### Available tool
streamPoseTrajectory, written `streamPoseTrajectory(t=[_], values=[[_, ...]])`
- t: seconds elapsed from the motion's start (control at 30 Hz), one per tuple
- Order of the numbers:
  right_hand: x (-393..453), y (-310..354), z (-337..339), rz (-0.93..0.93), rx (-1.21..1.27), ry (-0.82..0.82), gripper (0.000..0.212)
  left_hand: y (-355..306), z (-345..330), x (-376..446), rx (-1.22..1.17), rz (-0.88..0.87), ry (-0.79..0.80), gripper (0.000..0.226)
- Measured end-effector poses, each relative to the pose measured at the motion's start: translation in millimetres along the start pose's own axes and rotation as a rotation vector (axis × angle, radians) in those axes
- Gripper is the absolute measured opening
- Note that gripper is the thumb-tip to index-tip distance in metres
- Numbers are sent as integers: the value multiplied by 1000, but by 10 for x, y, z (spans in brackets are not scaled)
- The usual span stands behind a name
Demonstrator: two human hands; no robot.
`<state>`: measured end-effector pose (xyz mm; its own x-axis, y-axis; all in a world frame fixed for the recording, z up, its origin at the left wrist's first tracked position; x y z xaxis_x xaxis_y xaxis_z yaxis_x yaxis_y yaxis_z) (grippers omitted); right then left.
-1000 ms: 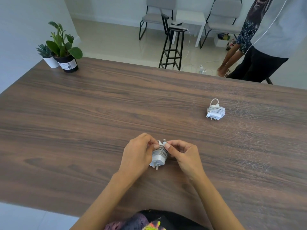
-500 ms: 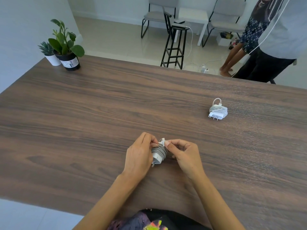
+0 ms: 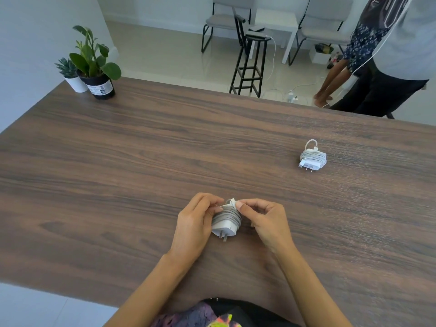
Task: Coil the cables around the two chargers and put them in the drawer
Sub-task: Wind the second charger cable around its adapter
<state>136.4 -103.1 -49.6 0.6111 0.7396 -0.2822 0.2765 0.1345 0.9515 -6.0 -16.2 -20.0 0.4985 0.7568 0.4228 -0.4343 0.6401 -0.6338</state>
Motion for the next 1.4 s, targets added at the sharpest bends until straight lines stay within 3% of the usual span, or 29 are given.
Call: streamPoseTrajectory(t=[0.2, 0.67, 0.97, 1.23, 1.4], values=[[40, -24, -18, -30, -5, 44, 11, 46, -45, -41, -80, 71, 47, 14], [92, -40, -53, -16, -33, 101, 4, -33, -76, -49, -97, -15, -22, 15], [5, -8, 34, 111, -128, 11, 4, -37, -87, -75, -60, -13, -45, 17], [-103, 129, -8, 262, -330, 76, 28, -49, -50, -92, -56, -15, -78, 18], [-113, 212, -52, 366, -443, 81, 16, -124, -34, -99, -15, -94, -103, 14]])
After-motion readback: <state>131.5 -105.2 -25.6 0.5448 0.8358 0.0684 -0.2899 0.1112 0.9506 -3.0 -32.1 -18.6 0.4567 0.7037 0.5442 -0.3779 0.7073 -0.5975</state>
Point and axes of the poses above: each hand's wrist, its own x-axis towards the middle knuckle, its own z-axis out of the back of the hand, y = z × x, the point moved 10 cm from there along x, towards the middle knuckle, and after that the axes turned 10 degrees about x, right-handed, at the moved point
